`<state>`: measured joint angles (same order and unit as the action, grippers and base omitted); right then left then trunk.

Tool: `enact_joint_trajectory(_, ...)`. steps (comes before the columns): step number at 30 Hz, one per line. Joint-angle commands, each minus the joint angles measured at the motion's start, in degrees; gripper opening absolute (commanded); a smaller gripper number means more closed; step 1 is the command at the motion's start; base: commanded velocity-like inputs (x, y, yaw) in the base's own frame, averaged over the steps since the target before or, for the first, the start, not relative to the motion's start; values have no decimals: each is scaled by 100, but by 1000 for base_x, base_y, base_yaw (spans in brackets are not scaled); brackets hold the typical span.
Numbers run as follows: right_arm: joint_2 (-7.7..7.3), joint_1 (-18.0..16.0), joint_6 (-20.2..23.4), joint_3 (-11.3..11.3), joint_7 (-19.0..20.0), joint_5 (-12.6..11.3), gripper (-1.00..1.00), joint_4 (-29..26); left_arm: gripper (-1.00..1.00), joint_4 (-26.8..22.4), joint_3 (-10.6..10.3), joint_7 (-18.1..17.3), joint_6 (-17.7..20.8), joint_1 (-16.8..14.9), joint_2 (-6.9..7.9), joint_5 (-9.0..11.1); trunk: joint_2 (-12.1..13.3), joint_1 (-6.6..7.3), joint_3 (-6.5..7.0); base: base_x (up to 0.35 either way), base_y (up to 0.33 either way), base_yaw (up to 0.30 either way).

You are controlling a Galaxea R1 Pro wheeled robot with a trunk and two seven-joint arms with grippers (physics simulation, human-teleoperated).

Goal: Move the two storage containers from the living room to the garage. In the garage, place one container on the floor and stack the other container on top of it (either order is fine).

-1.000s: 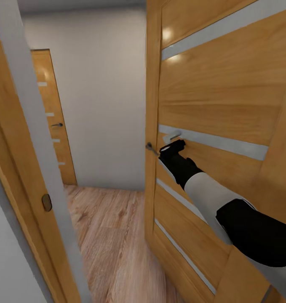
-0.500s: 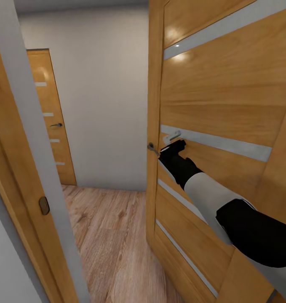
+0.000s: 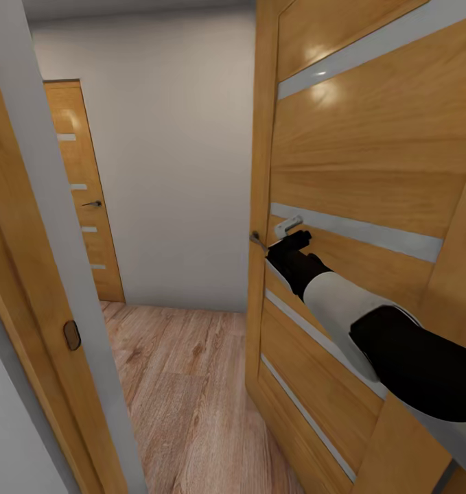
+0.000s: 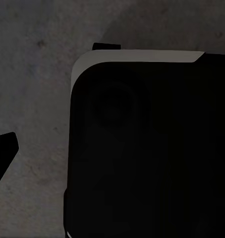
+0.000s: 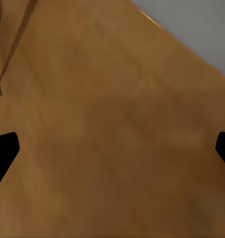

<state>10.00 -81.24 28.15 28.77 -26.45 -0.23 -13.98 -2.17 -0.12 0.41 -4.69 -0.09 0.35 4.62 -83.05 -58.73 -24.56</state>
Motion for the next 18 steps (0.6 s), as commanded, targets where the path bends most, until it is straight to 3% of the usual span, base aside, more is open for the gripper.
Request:
enact_joint_trajectory(1, 0, -19, 39, 42, -27, 38, 100, 14, 100, -3, -6, 3, -13, 0, 0, 48, -3, 0, -6, 0, 0, 0)
enact_joint_trajectory(8, 0, -40, 22, 27, -47, 66, 100, -95, 100, -3, -6, 3, -9, 0, 0, 48, -3, 0, -6, 0, 0, 0)
enact_joint_trajectory(12, 0, -30, 81, -12, -16, 38, 100, -691, 100, -3, -5, 3, -14, 0, 0, 48, -3, 0, -6, 0, 0, 0)
enact_joint_trajectory(18, 0, 9, 264, -23, 124, 6, 100, -1009, 100, -3, 3, 10, -15, 0, 0, 48, -3, 0, -6, 0, 0, 0)
